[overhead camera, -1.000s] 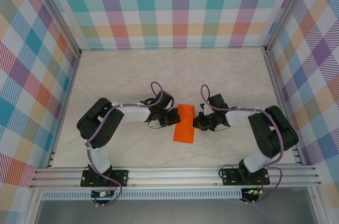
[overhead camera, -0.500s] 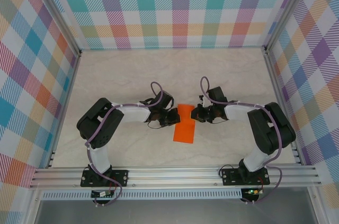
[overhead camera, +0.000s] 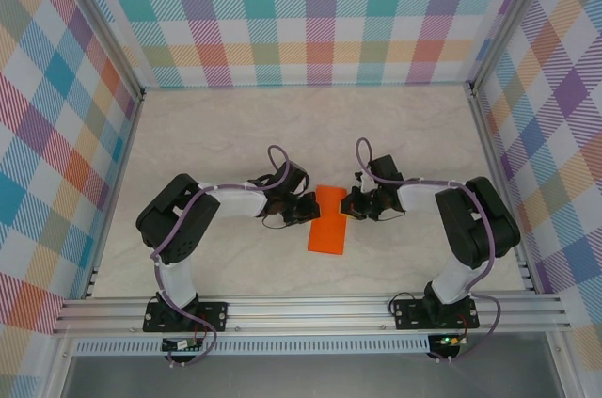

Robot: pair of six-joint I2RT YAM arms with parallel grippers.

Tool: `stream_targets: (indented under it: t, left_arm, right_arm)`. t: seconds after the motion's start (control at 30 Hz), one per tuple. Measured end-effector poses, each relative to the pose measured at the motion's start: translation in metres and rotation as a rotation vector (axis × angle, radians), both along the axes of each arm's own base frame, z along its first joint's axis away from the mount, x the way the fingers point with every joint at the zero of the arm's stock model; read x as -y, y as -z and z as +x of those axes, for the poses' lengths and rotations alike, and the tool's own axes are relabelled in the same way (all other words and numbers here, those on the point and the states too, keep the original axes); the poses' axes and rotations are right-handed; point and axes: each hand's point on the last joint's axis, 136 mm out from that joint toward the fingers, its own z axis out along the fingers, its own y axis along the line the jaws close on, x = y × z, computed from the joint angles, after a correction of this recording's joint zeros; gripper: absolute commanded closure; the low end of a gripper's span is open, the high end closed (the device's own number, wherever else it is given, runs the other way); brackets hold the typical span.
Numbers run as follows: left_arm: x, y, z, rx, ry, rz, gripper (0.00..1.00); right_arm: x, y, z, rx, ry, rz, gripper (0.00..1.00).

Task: Fold a paper plane with a square sheet of paper (pick it up from the middle)
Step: Fold the square sheet of paper in half at the center of the table.

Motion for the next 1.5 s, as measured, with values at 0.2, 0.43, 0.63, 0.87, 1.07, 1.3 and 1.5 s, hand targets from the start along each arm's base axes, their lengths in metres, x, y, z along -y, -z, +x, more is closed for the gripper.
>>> stream_targets:
  t: [0.2,0.43,0.63,0.87,1.07,1.3,1.5]
  left_arm:
    - [0.000,0.000,0.000,0.000,0.001,0.000,1.00]
    - [0.000,0.000,0.000,0.003,0.002,0.000,1.00]
    - [0.000,0.000,0.000,0.003,0.001,0.000,1.00]
    - [0.000,0.000,0.000,0.003,0.002,0.000,1.00]
    - [-0.001,0.000,0.000,0.004,0.001,0.001,1.00]
    - [-0.001,0.000,0.000,0.005,0.000,0.002,1.00]
    - [-0.001,0.000,0.000,0.005,0.000,0.002,1.00]
  right_arm:
    - [-0.003,-0.014,0.021,0.060,0.000,0.000,1.00]
    - [-0.001,0.008,0.020,0.006,0.002,-0.012,1.00]
    - [0.000,0.005,0.023,-0.002,0.006,-0.027,1.00]
    - [0.000,-0.013,0.051,0.057,0.016,-0.020,1.00]
    - [0.001,0.008,0.055,0.006,0.021,-0.022,1.00]
    - [0.003,0.006,0.057,0.004,0.025,-0.018,1.00]
    - [0.009,-0.001,0.064,-0.007,0.042,-0.006,1.00]
